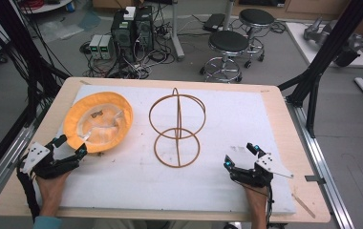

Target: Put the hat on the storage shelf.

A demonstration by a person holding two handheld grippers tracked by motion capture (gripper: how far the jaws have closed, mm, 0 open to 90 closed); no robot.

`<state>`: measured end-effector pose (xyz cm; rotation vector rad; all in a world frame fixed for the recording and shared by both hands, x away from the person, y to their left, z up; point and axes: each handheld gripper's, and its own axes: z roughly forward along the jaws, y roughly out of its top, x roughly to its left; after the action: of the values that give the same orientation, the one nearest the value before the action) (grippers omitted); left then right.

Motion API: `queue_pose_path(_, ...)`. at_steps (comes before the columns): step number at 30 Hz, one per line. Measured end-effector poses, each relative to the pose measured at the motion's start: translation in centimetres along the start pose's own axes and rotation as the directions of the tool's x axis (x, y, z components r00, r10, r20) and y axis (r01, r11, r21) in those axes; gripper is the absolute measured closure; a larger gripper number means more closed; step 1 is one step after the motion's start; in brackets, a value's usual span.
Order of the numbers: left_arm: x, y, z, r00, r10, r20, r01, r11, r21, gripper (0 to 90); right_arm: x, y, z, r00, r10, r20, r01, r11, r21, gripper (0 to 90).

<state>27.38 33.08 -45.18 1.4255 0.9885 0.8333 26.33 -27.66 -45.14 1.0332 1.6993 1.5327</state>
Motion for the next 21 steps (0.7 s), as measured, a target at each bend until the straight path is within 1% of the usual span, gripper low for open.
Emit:
queue_pose_path(1, -0.02, -0.01, -0.04, 1.0000, 0.002, 0.000, -0.002, 1.0000, -0.004, 14.8, 0.04, 0.00, 0.00, 1.0000, -0.006, 0.001, 0.006, 1.000, 0.002, 3.6)
queue_pose_path(3, 0.00, -0.03, -0.09, 1.0000, 0.002, 0.004, -0.002, 1.0000, -0.009, 14.8, -0.02, 0.01, 0.01, 1.0000, -0.003, 0.002, 0.003, 1.000, 0.002, 3.6)
queue_pose_path(4, 0.07, -0.02, -0.11, 1.0000, -0.005, 0.008, 0.005, 0.9999, -0.010, 14.8, -0.08, 0.00, -0.02, 1.0000, 0.007, -0.001, -0.007, 1.000, 0.002, 3.6)
queue_pose_path(8, 0.24, 0.00, -0.06, 0.9997, -0.020, 0.016, 0.021, 0.9998, -0.004, 14.8, -0.04, 0.01, 0.01, 1.0000, -0.001, -0.001, 0.001, 1.000, 0.000, 3.6)
queue_pose_path(13, 0.20, 0.05, -0.01, 0.9998, -0.014, 0.010, 0.014, 0.9999, 0.004, 14.8, -0.09, 0.01, -0.01, 1.0000, 0.003, -0.006, -0.003, 1.000, 0.000, 3.5)
queue_pose_path(16, 0.23, 0.10, 0.07, 0.9998, -0.018, 0.010, 0.018, 0.9998, 0.007, 14.8, -0.05, 0.01, -0.03, 1.0000, 0.007, -0.005, -0.007, 1.000, 0.000, 3.5)
queue_pose_path(17, 0.23, 0.14, 0.08, 0.9999, -0.012, 0.007, 0.012, 0.9999, 0.011, 14.8, -0.05, 0.01, -0.03, 1.0000, 0.007, -0.005, -0.007, 1.000, 0.000, 3.5)
queue_pose_path(18, 0.23, 0.25, 0.07, 1.0000, -0.003, 0.007, 0.003, 0.9999, 0.015, 14.8, -0.11, 0.01, -0.02, 1.0000, 0.001, -0.003, -0.001, 1.000, -0.002, 3.5)
queue_pose_path(21, 0.27, 0.79, -0.04, 0.9999, -0.001, 0.011, 0.001, 1.0000, 0.010, 14.7, -0.13, 0.01, -0.02, 1.0000, 0.003, -0.003, -0.003, 1.000, -0.005, 3.6)
